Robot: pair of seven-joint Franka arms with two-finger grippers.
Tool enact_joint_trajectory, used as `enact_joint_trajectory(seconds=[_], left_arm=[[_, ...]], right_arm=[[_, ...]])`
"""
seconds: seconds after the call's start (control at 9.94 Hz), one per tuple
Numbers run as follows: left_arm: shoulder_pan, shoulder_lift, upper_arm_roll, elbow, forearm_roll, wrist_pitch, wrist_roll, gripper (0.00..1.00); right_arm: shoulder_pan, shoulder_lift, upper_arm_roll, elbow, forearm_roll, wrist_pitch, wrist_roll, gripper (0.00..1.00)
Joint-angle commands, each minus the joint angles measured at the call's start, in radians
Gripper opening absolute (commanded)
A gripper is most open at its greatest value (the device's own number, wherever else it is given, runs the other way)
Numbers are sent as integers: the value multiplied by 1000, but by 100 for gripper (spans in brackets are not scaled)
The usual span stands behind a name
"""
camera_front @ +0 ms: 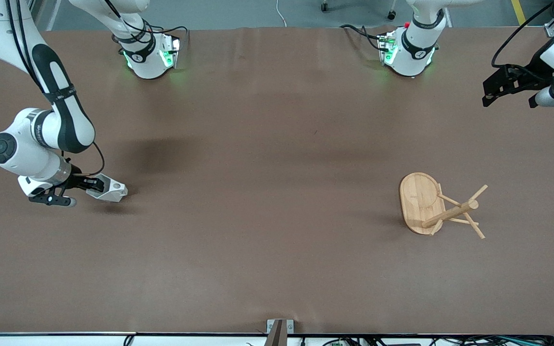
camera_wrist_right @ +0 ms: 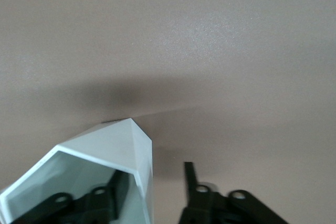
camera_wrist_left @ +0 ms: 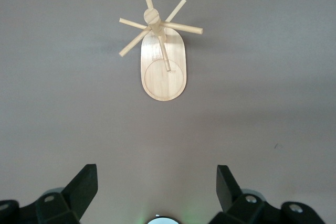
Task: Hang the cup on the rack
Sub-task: 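Close the right gripper on the white cup's body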
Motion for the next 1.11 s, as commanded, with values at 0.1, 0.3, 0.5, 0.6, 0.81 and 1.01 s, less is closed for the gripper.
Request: enact_joint_trajectory(seconds=[0.1, 0.3, 0.5, 0.6, 0.81, 1.01], left_arm=[[2, 24, -3, 4, 4, -18, 16, 100], [3, 24, -3, 4, 3, -18, 16, 100], [3, 24, -3, 4, 3, -18, 16, 100], [3, 24, -3, 4, 1, -18, 17, 100], [2, 26, -3, 4, 1, -18, 11, 100], [2, 26, -3, 4, 6, -18, 17, 100]], right_arm=[[-18, 5, 15, -5, 25, 10, -9, 29], [-13, 13, 15, 2, 59, 4, -11, 2], [-5, 11, 13, 69, 56, -63, -160, 1], [-15, 11, 13, 182, 58, -237, -252, 1], [19, 22, 24, 376, 65, -497, -281, 1], [39, 19, 62, 412, 262, -609, -284, 1]])
